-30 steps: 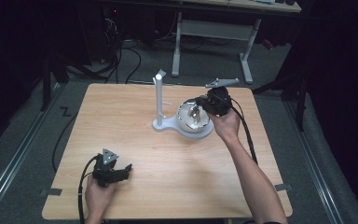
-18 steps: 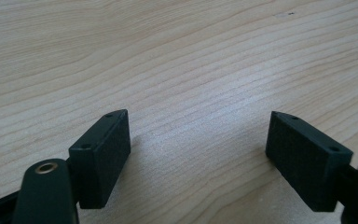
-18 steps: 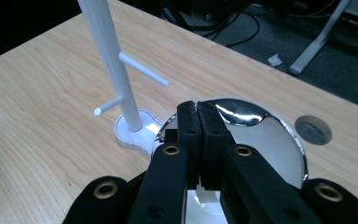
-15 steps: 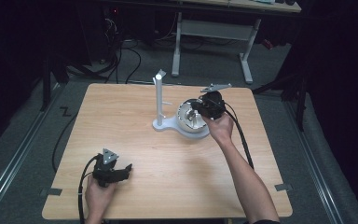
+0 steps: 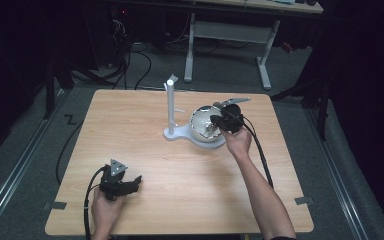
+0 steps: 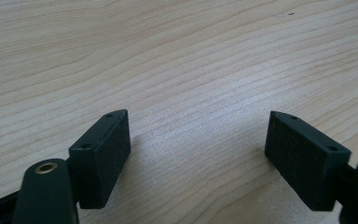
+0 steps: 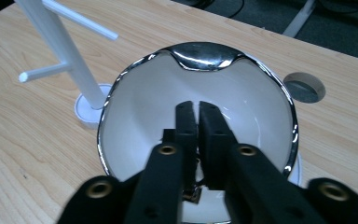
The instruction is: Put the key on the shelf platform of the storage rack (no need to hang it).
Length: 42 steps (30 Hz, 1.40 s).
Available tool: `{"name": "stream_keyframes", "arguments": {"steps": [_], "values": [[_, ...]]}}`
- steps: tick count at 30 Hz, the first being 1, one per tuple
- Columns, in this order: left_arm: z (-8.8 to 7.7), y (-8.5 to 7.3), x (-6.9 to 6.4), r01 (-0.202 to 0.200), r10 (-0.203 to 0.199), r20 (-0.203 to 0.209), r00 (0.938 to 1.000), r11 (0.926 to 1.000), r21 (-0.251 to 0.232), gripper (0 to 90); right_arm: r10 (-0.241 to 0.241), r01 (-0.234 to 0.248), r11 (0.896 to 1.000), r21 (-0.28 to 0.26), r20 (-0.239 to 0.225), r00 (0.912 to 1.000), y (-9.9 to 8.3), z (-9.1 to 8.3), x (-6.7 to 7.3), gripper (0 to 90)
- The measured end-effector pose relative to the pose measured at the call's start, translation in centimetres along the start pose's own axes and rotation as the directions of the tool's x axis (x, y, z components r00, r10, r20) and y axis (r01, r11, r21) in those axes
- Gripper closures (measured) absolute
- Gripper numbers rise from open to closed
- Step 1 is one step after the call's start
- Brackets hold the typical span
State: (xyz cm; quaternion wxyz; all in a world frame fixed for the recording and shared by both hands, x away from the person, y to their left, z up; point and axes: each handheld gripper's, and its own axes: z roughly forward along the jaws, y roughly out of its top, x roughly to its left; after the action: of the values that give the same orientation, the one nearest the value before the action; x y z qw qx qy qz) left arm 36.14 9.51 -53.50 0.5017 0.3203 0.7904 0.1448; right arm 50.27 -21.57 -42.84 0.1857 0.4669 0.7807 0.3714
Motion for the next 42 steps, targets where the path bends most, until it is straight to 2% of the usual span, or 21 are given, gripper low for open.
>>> {"name": "stream_keyframes", "arguments": {"steps": [1, 2, 3, 8, 11, 15, 18, 23, 28, 30, 34, 37, 42], "values": [[0.0, 0.0, 0.0, -0.002, 0.002, 0.000, 1.0000, 1.0000, 0.000, 22.7, 0.000, 0.000, 1.000, 0.000, 0.000, 1.0000, 0.0, 0.0, 0.0, 82.2], [0.0, 0.0, 0.0, -0.001, 0.001, 0.000, 1.0000, 1.0000, 0.000, 22.6, 0.010, -0.010, 1.000, 0.007, 0.008, 0.9999, 0.0, 0.0, -0.2, 74.1], [0.0, 0.0, 0.0, -0.001, 0.001, 0.001, 1.0000, 1.0000, 0.000, 22.7, 0.017, -0.017, 1.000, 0.007, 0.010, 0.9998, 0.0, 0.0, -0.3, 71.8], [0.0, 0.0, 0.0, 0.005, -0.005, -0.003, 1.0000, 1.0000, 0.002, 22.7, 0.026, -0.026, 1.000, 0.004, 0.024, 0.9994, -0.2, -0.4, -0.7, 68.4], [0.0, 0.0, 0.0, 0.007, -0.007, -0.004, 1.0000, 1.0000, 0.000, 22.6, 0.044, -0.043, 0.999, -0.022, 0.023, 0.9988, -0.5, -1.2, -1.0, 66.4], [0.0, 0.0, 0.0, -0.002, 0.002, 0.001, 1.0000, 1.0000, 0.000, 22.7, 0.027, -0.027, 0.999, -0.028, 0.023, 0.9994, -0.6, -2.0, -1.0, 65.9], [0.0, 0.0, 0.0, 0.001, -0.001, -0.001, 1.0000, 1.0000, -0.001, 22.6, 0.027, -0.026, 0.998, -0.054, 0.019, 0.9995, -1.0, -3.0, -0.9, 64.1], [0.0, 0.0, 0.0, 0.006, -0.006, -0.003, 1.0000, 1.0000, 0.001, 22.6, 0.022, -0.020, 0.999, -0.046, 0.030, 0.9993, -1.6, -3.9, -0.9, 60.0], [0.0, 0.0, 0.0, 0.000, 0.000, 0.001, 1.0000, 1.0000, 0.000, 22.6, 0.007, -0.005, 0.998, -0.056, 0.037, 0.9993, -1.9, -4.9, -0.8, 61.4], [0.0, 0.0, 0.0, 0.000, 0.000, 0.000, 1.0000, 1.0000, 0.000, 22.6, 0.022, -0.020, 0.998, -0.063, 0.028, 0.9994, -2.3, -5.2, -1.0, 62.0], [0.0, 0.0, 0.0, 0.000, 0.000, 0.001, 1.0000, 1.0000, 0.000, 22.6, 0.021, -0.018, 0.998, -0.064, 0.040, 0.9990, -2.9, -5.5, -1.2, 62.2], [0.0, 0.0, 0.0, 0.000, 0.000, 0.001, 1.0000, 1.0000, 0.000, 22.6, 0.002, 0.002, 0.997, -0.079, 0.049, 0.9988, -3.0, -6.2, -1.3, 62.2], [0.0, 0.0, 0.0, 0.000, 0.000, 0.001, 1.0000, 1.0000, 0.000, 22.6, 0.000, 0.004, 0.997, -0.082, 0.051, 0.9987, -3.2, -6.3, -1.5, 62.2]]}}
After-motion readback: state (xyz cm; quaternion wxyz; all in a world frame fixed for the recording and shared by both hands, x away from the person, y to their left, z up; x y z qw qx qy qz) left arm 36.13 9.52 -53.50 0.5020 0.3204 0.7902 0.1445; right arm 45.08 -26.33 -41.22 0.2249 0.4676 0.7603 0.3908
